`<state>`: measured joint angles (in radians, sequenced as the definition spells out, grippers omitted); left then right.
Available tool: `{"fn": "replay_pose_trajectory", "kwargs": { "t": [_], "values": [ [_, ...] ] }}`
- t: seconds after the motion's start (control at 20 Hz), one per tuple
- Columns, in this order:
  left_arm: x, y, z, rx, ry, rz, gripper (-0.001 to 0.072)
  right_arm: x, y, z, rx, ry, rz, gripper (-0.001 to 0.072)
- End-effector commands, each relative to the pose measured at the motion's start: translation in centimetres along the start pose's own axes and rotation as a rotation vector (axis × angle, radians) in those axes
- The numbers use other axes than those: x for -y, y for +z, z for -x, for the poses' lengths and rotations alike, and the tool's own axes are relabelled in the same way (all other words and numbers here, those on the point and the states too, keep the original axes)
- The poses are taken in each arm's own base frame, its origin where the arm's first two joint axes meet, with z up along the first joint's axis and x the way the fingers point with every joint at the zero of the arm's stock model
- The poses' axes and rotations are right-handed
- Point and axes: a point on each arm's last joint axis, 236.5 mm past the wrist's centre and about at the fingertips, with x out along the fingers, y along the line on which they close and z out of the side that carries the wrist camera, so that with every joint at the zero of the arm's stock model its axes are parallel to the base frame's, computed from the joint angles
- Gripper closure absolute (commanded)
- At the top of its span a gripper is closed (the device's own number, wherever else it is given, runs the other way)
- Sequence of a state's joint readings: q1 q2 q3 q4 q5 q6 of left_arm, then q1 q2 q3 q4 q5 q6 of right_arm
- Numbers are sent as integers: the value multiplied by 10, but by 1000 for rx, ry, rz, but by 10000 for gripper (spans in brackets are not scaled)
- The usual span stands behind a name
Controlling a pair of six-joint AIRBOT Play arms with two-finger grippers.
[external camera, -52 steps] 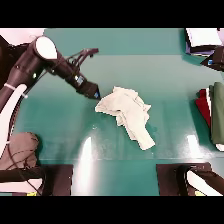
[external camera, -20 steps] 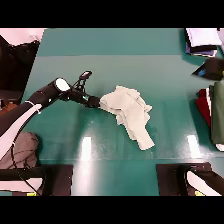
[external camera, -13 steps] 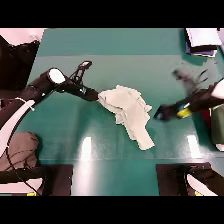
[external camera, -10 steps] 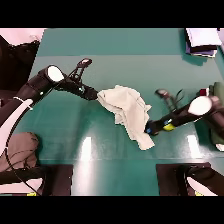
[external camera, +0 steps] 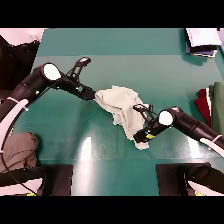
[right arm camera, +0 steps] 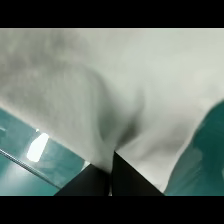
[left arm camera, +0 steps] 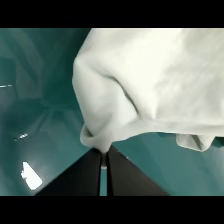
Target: Fold the shirts.
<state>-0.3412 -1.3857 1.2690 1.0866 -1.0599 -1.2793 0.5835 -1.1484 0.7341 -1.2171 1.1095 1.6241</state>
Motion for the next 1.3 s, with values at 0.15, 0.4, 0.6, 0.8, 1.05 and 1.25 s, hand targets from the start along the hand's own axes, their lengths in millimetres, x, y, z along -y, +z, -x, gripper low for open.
{"fn": "replay_pose_trajectory", "kwargs": {
  "t": [0.15,0.4,0.6,0.8,1.05,1.25],
  "values": [
    [-1,46,136,223,262,-185,679,-3,41,136,389,-18,15,697],
    [73,67,293,523,273,-301,679,-11,41,320,904,-9,-10,697],
    [123,37,368,582,230,-375,679,-13,-2,406,1114,-63,-38,697],
    [166,31,411,695,149,-447,680,-2,-35,436,1121,-149,-119,697],
    [135,39,334,488,112,-384,679,36,-16,432,949,-197,-257,697],
    [89,27,196,135,5,-277,679,64,35,380,716,-155,-268,697]
  ]
}}
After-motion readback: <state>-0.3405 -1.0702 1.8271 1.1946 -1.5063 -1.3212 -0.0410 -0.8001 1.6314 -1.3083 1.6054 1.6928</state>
